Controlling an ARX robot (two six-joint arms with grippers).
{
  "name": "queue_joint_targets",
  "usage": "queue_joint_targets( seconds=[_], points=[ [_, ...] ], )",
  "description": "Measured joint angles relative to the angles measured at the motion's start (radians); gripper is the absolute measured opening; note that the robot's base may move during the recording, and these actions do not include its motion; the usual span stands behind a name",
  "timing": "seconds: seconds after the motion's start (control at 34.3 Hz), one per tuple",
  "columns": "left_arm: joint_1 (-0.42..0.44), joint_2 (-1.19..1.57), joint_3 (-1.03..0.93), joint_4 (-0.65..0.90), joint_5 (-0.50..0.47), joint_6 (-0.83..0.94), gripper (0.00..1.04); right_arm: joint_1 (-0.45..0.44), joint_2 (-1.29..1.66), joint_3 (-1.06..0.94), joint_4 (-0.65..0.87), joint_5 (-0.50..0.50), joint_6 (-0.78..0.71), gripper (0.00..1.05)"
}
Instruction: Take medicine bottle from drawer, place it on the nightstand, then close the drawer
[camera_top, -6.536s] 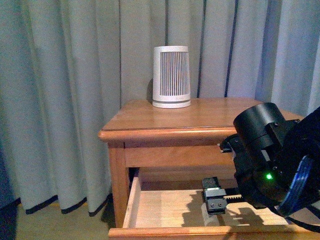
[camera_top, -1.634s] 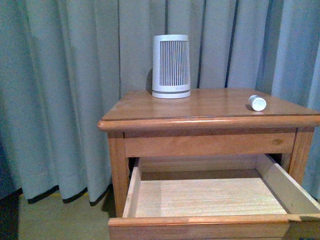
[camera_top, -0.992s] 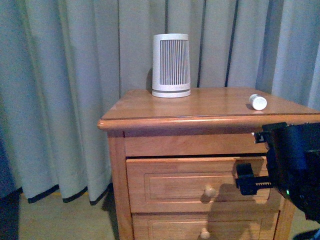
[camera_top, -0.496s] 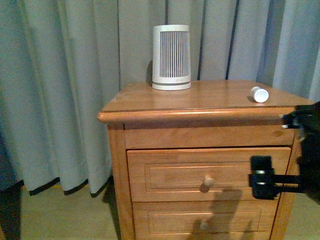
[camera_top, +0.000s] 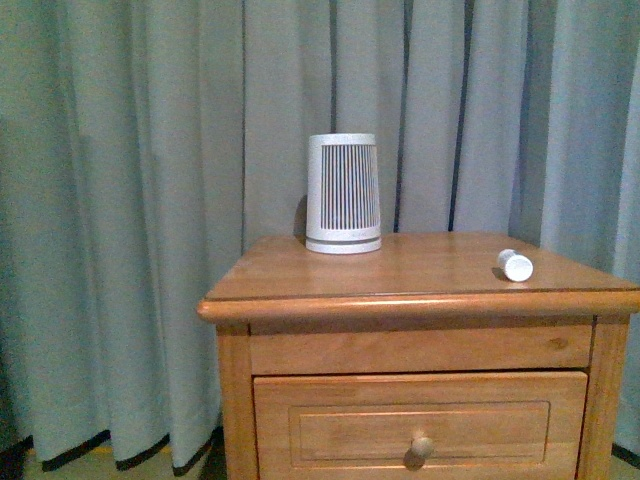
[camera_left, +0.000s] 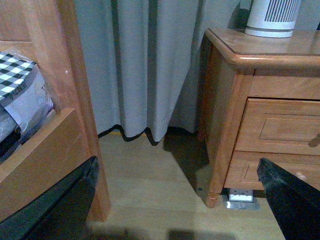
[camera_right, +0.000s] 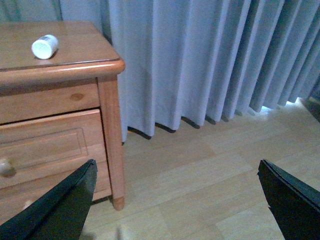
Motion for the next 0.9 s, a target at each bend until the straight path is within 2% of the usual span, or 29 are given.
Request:
queue_joint_targets(
  seconds=[0.18,0.2,0.23,0.26,0.32,0.35,0.44,0.5,0.58,0.73,0.76,0.9],
  points=[
    [0.0,0.0,0.0,0.0,0.0,0.0,0.98,0.016,-0.09,-0.011,-0.051,0.011,0.0,0.98],
    [0.0,0.0,0.0,0.0,0.0,0.0,0.98,0.004,-0.102,-0.017,-0.042,-0.05,-0.006,0.96],
    [0.0,0.0,0.0,0.0,0.001,0.0,0.98,-0.045,-0.132,-0.037,-0.021,-0.225,-0.019,0.89],
    [0.0,0.0,0.0,0.0,0.0,0.0,0.98,-0.079,-0.156,-0.053,-0.019,-0.341,-0.029,0.84],
    [0.0,0.0,0.0,0.0,0.001,0.0,0.98,-0.113,-0.185,-0.068,-0.018,-0.468,-0.034,0.78],
    [0.0,0.0,0.0,0.0,0.001,0.0,0.98,-0.135,-0.203,-0.078,-0.018,-0.561,-0.037,0.71],
    [0.0,0.0,0.0,0.0,0.0,0.0,0.98,-0.173,-0.238,-0.108,-0.026,-0.668,-0.049,0.52],
    [0.0,0.0,0.0,0.0,0.001,0.0,0.98,-0.229,-0.257,-0.119,-0.037,-0.745,-0.05,0.43],
    [0.0,0.0,0.0,0.0,0.0,0.0,0.98,-0.29,-0.285,-0.132,-0.046,-0.768,-0.052,0.28],
    [0.0,0.0,0.0,0.0,0.0,0.0,0.98,-0.295,-0.318,-0.149,-0.061,-0.779,-0.053,0.05],
    [0.0,0.0,0.0,0.0,0.0,0.0,0.98,-0.296,-0.322,-0.151,-0.063,-0.779,-0.053,0.02],
    [0.0,0.0,0.0,0.0,0.001,0.0,0.98,-0.298,-0.356,-0.167,-0.083,-0.779,-0.056,0.03]
  ],
)
